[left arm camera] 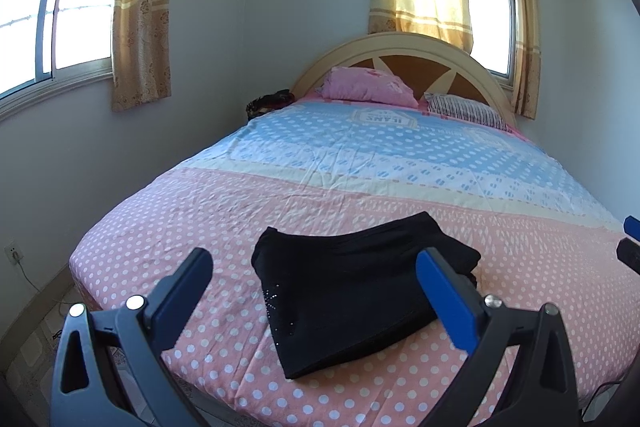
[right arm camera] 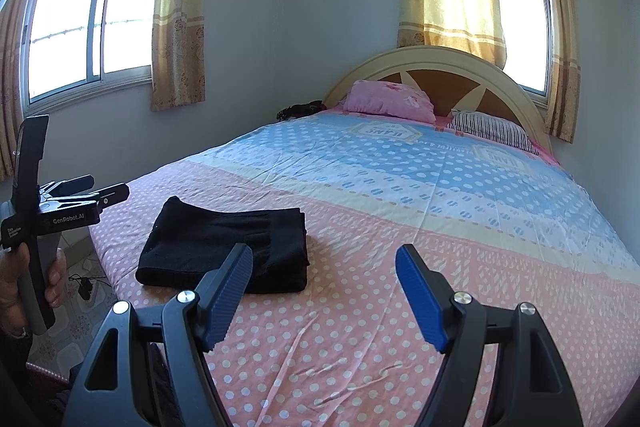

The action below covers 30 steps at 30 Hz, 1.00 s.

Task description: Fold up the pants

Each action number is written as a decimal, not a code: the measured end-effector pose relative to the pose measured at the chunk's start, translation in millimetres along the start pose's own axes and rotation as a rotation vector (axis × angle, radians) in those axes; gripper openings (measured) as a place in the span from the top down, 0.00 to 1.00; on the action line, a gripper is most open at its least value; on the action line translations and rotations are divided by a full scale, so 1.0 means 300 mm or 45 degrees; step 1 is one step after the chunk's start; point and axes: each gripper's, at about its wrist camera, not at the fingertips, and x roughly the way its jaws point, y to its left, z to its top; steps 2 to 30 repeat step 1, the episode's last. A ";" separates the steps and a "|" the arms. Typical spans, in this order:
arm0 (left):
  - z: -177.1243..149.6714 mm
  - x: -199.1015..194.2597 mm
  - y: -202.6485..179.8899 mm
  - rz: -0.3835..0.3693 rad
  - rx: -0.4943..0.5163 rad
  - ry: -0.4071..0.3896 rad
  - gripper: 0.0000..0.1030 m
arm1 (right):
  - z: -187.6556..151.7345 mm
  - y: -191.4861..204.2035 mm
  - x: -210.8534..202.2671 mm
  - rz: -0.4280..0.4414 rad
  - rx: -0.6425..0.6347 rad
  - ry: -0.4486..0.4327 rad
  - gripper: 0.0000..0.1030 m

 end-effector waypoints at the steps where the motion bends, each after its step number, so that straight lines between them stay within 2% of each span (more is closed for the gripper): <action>1: 0.000 0.001 0.001 -0.001 -0.002 0.000 0.00 | 0.000 -0.001 0.000 0.000 0.001 0.000 0.27; 30: 0.000 0.001 0.001 -0.001 -0.002 0.000 0.00 | 0.000 -0.001 0.000 0.000 0.001 0.000 0.27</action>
